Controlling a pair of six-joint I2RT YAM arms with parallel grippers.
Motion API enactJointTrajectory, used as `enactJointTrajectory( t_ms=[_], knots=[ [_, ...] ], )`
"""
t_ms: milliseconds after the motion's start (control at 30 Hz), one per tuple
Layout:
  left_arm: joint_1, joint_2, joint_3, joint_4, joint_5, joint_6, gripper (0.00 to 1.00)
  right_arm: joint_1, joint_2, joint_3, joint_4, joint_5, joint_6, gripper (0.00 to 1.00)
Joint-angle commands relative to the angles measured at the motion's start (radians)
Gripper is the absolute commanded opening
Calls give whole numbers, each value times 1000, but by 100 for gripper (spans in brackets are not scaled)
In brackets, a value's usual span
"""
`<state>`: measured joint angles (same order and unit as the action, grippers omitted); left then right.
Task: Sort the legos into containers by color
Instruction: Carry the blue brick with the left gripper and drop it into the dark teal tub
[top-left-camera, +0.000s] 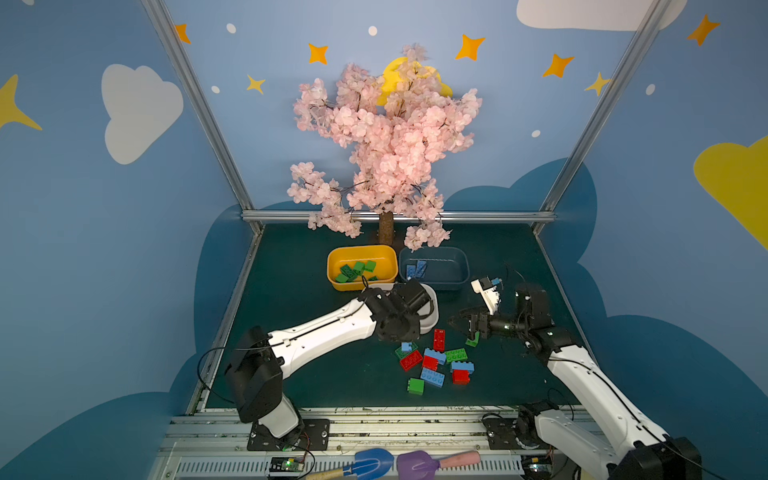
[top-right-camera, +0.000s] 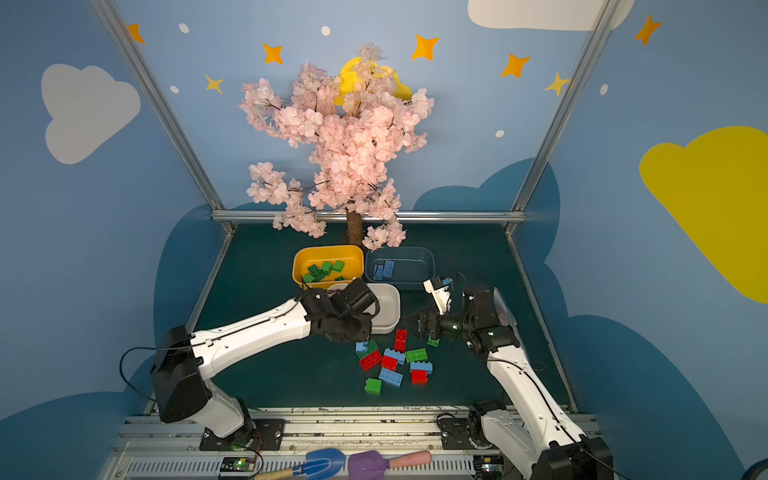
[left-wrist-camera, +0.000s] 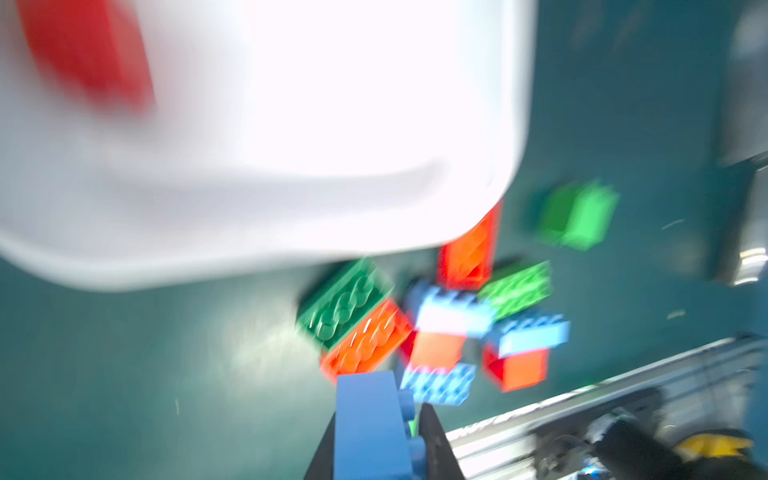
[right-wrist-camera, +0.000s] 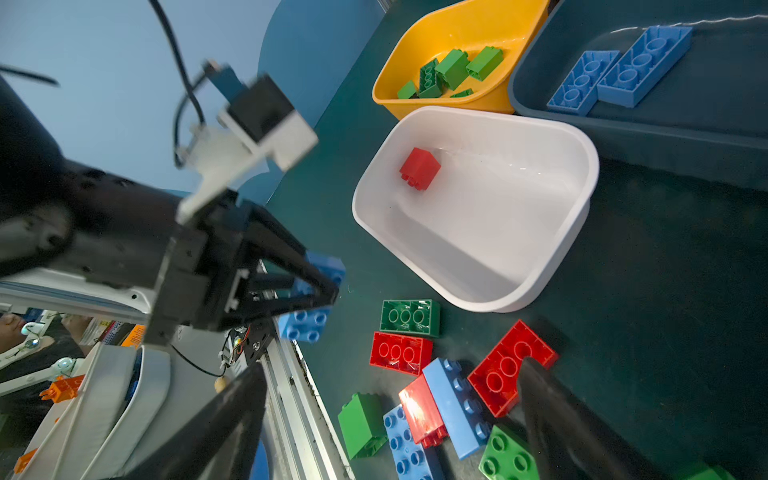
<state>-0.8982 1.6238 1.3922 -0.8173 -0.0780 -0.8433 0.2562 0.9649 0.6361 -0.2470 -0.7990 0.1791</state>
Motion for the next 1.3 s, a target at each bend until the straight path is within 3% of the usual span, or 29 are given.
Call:
enactJointTrajectory(
  t_ms=[0, 133, 333, 433, 700, 800, 1000, 1133, 1267],
  knots=[
    [78, 83, 106, 13, -1, 227, 14, -7, 12, 33, 10, 31, 0, 93],
    [148, 242, 285, 59, 59, 359, 15, -16, 25, 78, 9, 43, -10, 93],
    [202, 483, 563, 147, 130, 460, 16, -26, 55, 106, 1, 50, -15, 93],
    [219, 586, 676, 191, 135, 470, 15, -29, 65, 116, -4, 59, -17, 93],
    [254, 768, 804, 363, 150, 456, 18, -40, 95, 135, -17, 83, -24, 93],
    [261, 808, 818, 402, 146, 454, 25, -40, 99, 142, -26, 88, -28, 93],
    [264, 812, 840, 406, 129, 466, 51, -40, 98, 144, -40, 85, -39, 93],
    [260, 731, 816, 340, 165, 473, 64, -41, 93, 140, -41, 62, -43, 93],
    [262, 562, 647, 325, 199, 485, 76, -35, 97, 138, -67, 28, -41, 93]
  ],
)
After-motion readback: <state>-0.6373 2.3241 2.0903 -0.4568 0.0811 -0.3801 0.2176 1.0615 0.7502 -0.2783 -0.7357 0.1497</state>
